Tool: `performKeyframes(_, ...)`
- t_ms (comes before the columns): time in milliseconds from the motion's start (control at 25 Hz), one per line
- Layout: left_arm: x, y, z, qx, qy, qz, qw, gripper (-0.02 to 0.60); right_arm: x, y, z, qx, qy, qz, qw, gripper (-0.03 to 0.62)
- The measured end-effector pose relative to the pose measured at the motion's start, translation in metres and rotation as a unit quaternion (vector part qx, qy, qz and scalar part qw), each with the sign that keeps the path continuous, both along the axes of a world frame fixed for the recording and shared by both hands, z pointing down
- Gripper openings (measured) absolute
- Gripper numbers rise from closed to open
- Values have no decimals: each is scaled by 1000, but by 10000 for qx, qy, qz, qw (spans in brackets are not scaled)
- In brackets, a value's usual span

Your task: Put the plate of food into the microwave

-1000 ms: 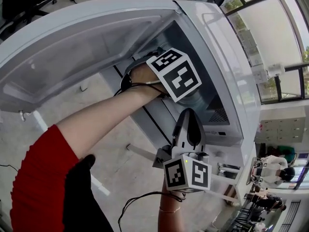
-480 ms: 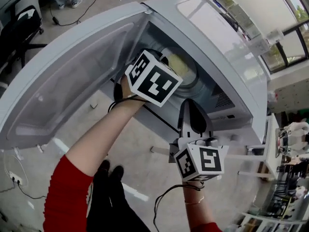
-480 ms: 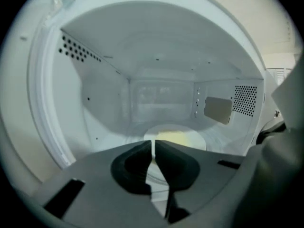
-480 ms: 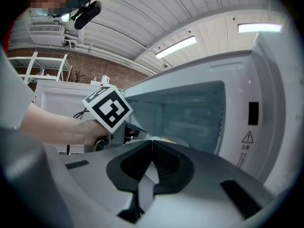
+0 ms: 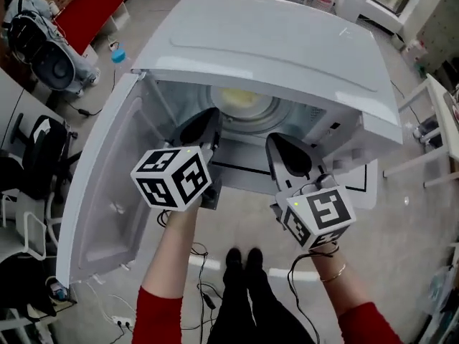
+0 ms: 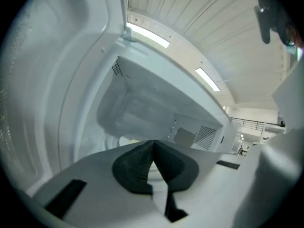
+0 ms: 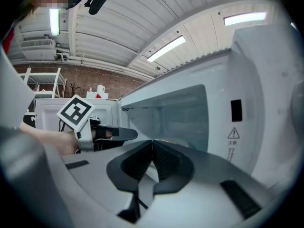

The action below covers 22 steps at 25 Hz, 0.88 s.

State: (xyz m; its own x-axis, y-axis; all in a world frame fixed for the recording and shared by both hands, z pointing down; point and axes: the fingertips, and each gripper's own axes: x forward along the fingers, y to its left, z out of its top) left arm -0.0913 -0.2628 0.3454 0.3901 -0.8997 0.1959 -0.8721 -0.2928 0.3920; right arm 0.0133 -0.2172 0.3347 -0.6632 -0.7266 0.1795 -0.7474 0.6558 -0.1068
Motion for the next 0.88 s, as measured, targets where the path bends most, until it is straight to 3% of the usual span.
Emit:
performKeyframes(240,17,69,-5,84,696,704,9951,8,3,40,9,-397,-559,-54,9976,14)
performKeyframes(440,18,110,-31,155,996,725,9923,8,19,73,7,-649,-737,31,9952,15)
performKeyframes(680,33,153,-45,16,833,828,9931,8,38,117,-14,-718,-1027,192,9919,14)
performKeyframes(880,50,183,-55,94,588,962,9936,8,53,152,-29,-550,-940,264,9937,14)
